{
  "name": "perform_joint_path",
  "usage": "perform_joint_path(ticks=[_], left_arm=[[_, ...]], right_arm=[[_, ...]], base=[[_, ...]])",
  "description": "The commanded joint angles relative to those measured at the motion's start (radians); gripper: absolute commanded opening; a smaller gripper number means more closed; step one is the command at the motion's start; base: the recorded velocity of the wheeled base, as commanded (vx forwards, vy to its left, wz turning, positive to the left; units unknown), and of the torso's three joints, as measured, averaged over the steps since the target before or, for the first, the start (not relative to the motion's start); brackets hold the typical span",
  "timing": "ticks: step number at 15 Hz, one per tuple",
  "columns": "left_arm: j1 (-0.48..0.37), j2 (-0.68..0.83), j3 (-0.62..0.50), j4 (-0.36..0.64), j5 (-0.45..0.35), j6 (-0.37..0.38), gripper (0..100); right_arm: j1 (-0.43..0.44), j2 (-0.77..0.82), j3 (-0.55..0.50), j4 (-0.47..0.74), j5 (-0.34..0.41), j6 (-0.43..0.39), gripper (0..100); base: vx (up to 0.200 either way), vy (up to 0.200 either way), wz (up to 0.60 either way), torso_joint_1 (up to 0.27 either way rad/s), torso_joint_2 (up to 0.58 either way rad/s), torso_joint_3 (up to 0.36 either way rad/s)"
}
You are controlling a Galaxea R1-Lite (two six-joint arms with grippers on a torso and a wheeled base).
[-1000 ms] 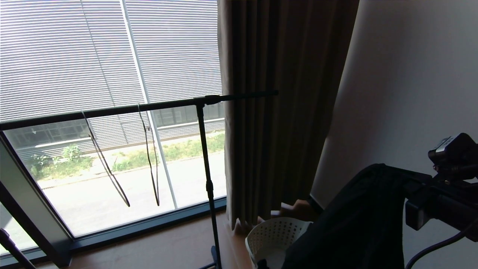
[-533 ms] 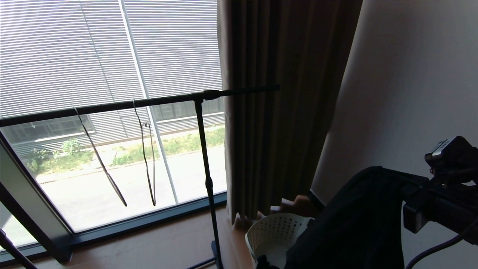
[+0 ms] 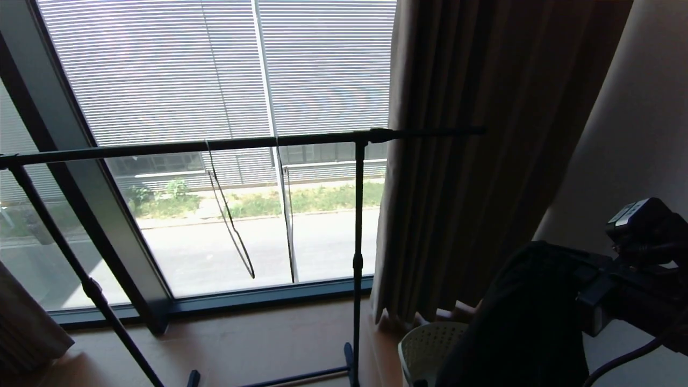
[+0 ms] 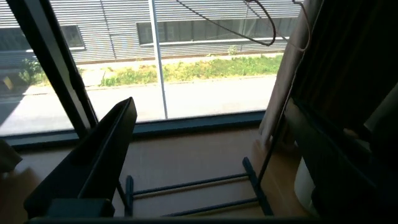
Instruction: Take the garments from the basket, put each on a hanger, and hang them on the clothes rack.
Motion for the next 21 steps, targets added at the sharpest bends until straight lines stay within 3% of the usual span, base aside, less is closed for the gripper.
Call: perform_joint_path(ticks=[1,21], left_arm=[[0.000,0.000,0.000,0.000,0.000,0.001,100],[0.000,0.000,0.000,0.000,0.000,0.001,100]], right_arm=[[0.000,0.002,0.001,0.001,0.000,-0.002,0],[0.004,-0.002,0.002,0.001,-0.001,-0.002,0]], base=[[0.000,0.000,0.60,0.002,0.00,0.007],[0.000,0.000,0.00,0.001,0.00,-0.038]])
